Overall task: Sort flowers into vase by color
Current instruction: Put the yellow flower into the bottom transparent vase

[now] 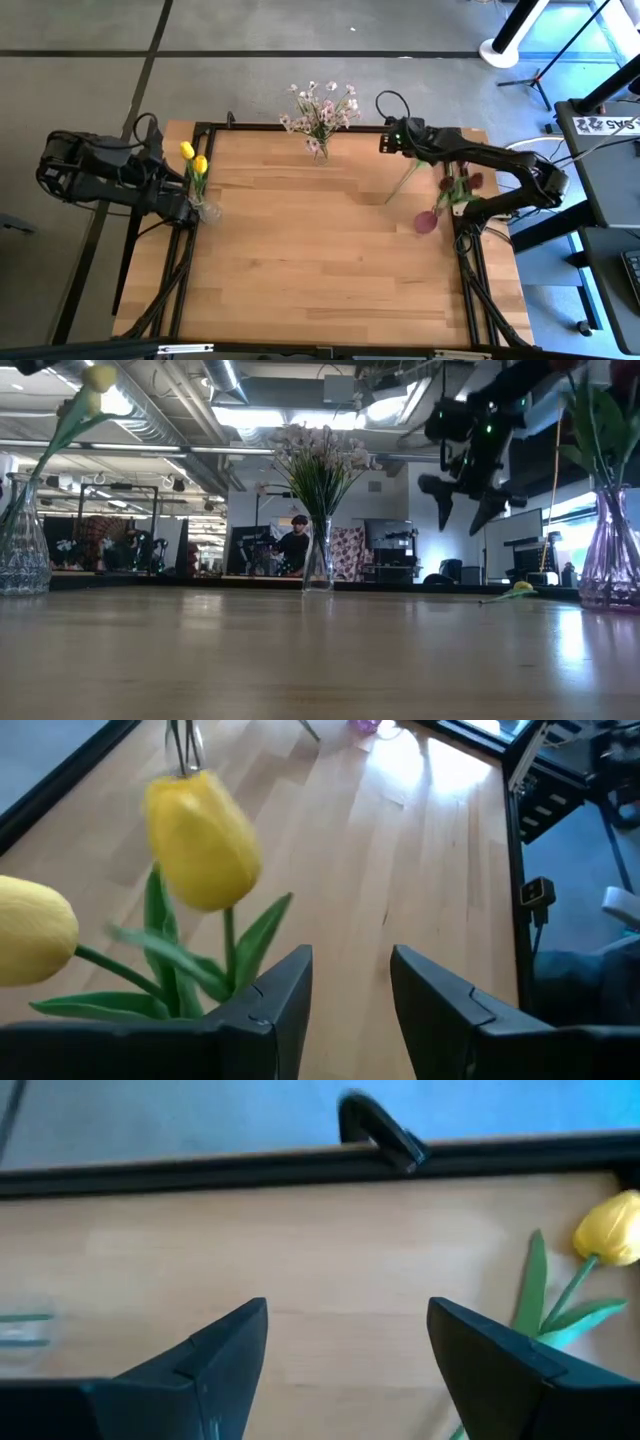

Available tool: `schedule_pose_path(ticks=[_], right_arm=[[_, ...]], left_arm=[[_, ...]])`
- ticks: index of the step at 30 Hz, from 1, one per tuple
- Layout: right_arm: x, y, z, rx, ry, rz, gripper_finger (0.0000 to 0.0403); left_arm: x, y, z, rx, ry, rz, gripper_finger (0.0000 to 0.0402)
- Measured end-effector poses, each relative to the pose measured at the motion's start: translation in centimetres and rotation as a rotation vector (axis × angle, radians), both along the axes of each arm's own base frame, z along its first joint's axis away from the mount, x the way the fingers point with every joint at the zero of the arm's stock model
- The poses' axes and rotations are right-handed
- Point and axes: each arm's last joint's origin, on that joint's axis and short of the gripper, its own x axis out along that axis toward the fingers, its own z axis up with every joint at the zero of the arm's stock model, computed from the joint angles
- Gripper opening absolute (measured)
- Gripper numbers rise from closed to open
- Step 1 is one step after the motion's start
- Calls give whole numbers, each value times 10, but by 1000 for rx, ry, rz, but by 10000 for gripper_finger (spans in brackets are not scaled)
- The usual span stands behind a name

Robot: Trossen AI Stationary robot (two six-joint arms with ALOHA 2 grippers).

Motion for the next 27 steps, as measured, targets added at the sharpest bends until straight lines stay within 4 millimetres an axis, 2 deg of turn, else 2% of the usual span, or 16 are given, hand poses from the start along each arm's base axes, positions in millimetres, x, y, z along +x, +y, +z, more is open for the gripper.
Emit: schedule_pose_path(ticks=[4, 8, 12, 14, 16, 20, 24, 27], right_arm=[[6, 20, 23, -44, -38, 27, 276], [13, 23, 54, -135, -107, 23, 276], [2, -9, 84, -215, -126, -72, 275], [-9, -29, 88, -207, -111, -139, 275], [-20, -48, 82, -152, -93, -190, 275], [-34, -74, 46, 33, -8, -260, 275], [-46, -87, 8, 171, 113, -318, 275], [-60, -90, -14, 294, 131, -366, 275]], left_arm=[[0, 0, -1, 4, 7, -2, 134], [0, 0, -1, 21, 8, -15, 134], [0, 1, 0, 51, 7, 6, 134], [0, 2, -1, 64, 9, 21, 134], [1, 2, -2, 61, 13, 28, 134], [3, 2, -6, 37, 28, 53, 134], [8, 2, -13, 21, 59, 84, 134], [12, 1, -19, 5, 86, 92, 134]])
